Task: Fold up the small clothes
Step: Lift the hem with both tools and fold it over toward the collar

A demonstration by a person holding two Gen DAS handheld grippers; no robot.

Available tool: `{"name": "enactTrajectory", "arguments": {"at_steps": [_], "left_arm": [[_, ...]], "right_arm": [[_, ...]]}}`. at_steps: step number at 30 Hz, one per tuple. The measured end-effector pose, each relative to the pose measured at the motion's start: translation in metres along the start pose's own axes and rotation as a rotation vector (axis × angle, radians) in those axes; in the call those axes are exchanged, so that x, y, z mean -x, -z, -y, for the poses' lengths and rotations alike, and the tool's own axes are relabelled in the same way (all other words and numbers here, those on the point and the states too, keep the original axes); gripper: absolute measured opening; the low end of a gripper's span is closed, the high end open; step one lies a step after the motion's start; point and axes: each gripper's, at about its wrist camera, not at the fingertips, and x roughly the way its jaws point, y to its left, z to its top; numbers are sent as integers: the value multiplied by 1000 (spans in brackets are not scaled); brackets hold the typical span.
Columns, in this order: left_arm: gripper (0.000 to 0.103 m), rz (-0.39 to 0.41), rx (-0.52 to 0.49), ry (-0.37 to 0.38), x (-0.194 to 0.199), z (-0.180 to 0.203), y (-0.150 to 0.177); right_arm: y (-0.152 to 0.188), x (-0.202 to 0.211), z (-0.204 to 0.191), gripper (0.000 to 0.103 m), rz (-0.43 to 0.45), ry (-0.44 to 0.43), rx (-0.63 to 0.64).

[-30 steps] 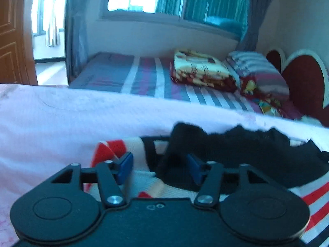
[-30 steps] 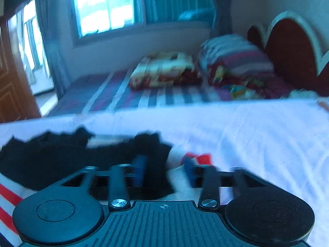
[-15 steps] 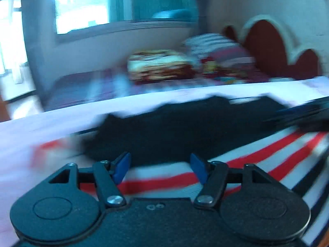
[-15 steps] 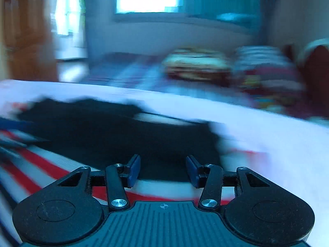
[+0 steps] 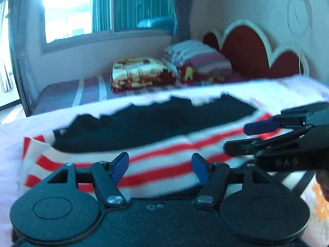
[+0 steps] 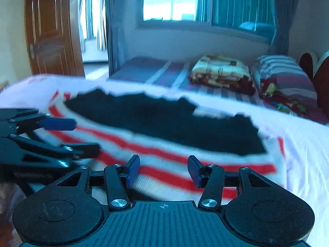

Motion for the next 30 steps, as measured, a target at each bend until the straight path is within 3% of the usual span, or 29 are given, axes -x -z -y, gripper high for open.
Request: {"name": "enactTrajectory", "arguments": {"at_steps": [4, 9, 11, 13, 16, 20, 24, 27, 30], "left_arm": [[69, -2, 31, -24, 7, -22, 20], [68, -5, 170, -86, 36, -70, 44], [64, -6, 154, -122, 45, -58, 37], [66, 18, 145, -76, 51, -40, 30], [66, 20, 85, -35, 51, 1, 27], [67, -7, -12, -52, 47, 28, 40], [69, -22, 32, -78, 62, 2, 62], [69, -31, 150, -82, 75, -32, 75], [69, -42, 167, -86, 85, -44, 74]], "right_arm": [[17, 6, 18, 51, -33, 85, -4], [36, 34, 50, 51, -46, 128, -73], [30, 45, 42, 51, -21, 128, -85], [26, 51, 26, 51, 12, 98, -68], [31, 55, 2, 51, -19, 79, -56], [53, 60, -25, 51, -56, 142, 97], [78, 82, -1, 51, -80, 183, 44], [91, 94, 10, 51, -119, 171, 18], [89, 112, 18, 51, -84, 177, -24]]}}
